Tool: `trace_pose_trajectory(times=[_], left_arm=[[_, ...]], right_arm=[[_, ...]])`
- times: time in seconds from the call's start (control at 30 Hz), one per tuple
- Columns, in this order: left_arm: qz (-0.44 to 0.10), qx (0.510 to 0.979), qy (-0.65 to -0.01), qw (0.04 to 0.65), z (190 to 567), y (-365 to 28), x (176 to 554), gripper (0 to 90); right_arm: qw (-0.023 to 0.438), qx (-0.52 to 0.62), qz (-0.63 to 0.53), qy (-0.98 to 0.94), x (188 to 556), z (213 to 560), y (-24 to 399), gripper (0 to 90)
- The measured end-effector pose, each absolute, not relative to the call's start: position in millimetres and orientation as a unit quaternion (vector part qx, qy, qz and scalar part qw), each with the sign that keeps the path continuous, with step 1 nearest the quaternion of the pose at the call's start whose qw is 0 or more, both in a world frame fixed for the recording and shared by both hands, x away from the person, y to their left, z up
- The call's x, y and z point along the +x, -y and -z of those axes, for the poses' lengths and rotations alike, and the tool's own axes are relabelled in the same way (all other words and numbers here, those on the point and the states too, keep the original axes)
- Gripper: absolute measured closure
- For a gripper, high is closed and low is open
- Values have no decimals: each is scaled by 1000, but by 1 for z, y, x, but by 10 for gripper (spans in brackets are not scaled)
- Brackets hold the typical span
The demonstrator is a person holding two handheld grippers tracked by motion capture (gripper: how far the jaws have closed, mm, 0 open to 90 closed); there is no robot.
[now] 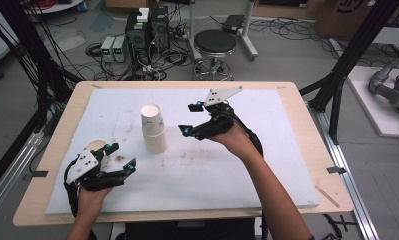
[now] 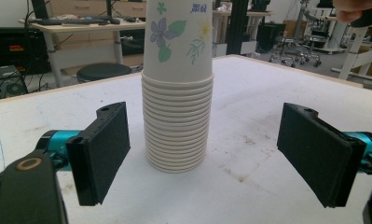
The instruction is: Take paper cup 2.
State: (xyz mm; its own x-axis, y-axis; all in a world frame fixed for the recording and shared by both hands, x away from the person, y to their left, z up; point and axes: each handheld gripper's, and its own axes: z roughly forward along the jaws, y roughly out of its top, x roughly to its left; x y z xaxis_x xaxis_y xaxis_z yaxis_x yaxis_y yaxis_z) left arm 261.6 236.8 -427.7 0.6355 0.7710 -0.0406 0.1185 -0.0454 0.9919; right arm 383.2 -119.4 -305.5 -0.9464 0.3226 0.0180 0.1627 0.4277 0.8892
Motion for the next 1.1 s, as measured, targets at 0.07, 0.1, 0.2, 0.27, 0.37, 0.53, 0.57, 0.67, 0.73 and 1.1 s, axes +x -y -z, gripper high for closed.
trace_pose_trajectory(times=[0.07,0.1,0.2,0.27,0.37,0.53,0.57,0.67,0.73,1.1], left_arm=[[-269,670,-332,607,428,-237,262,169],[-269,670,-332,607,428,-237,262,169],[-270,668,-333,608,428,-238,262,170],[-270,668,-333,607,428,-238,262,170],[-270,667,-334,609,428,-239,262,170],[-270,668,-334,608,428,-240,262,170],[-269,668,-334,608,429,-240,262,170],[-270,668,-333,608,429,-239,262,170],[-269,668,-333,608,429,-239,262,171],[-268,671,-331,607,429,-239,261,171]], right_arm=[[76,141,-512,-844,387,304,112,200],[74,141,-511,-845,389,304,109,200],[68,141,-512,-845,395,302,100,200],[66,140,-511,-846,399,302,94,200],[61,144,-508,-847,405,303,84,200],[56,145,-504,-850,412,307,70,200],[55,146,-502,-851,413,308,68,200],[52,148,-500,-851,418,311,61,200],[49,151,-497,-853,421,312,56,200],[37,151,-490,-858,432,323,33,200]])
